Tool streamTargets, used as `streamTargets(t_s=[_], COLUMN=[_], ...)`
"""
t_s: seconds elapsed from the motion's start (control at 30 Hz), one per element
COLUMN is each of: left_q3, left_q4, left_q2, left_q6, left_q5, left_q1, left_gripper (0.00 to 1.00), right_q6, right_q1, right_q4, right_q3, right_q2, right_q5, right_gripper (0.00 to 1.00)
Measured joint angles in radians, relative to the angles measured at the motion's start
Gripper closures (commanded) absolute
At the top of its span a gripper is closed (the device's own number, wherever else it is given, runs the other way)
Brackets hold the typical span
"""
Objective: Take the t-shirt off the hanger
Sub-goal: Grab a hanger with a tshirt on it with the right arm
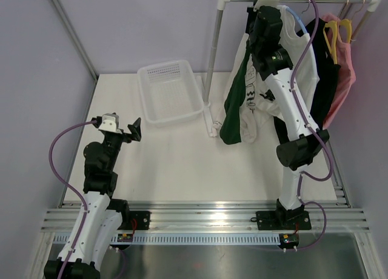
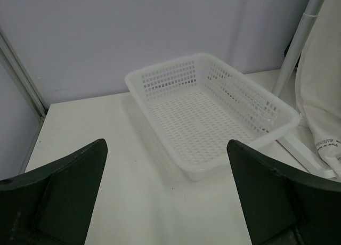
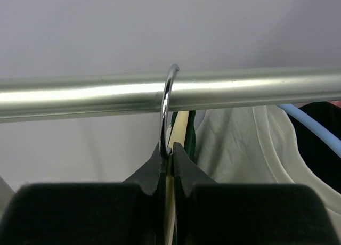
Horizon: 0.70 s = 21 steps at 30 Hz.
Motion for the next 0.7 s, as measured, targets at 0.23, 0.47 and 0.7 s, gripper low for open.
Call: streamTargets(t_s=[0.23, 0.47, 0.7], left_q3=[0.0, 0.0, 0.0], left_q4=[0.0, 0.0, 0.0], left_q2=[0.007, 0.006, 0.006], left_q6=[0.0, 0.0, 0.001], left_q5=[0.002, 0.003, 0.011], left_q1=[0.0, 0.0, 0.0], left_gripper=[0.01, 0.01, 0.01], right_q6=[0.003, 0.034, 0.084], right_q1=[0.0, 0.0, 0.0], right_q4=[-0.02, -0.034, -0.121], right_q3=[-0.013, -0.066, -0.084], right_q2=[-0.061, -0.185, -0.246], right_q5=[-0.035, -0.076, -0.14], right_gripper=[1.0, 1.0, 1.0])
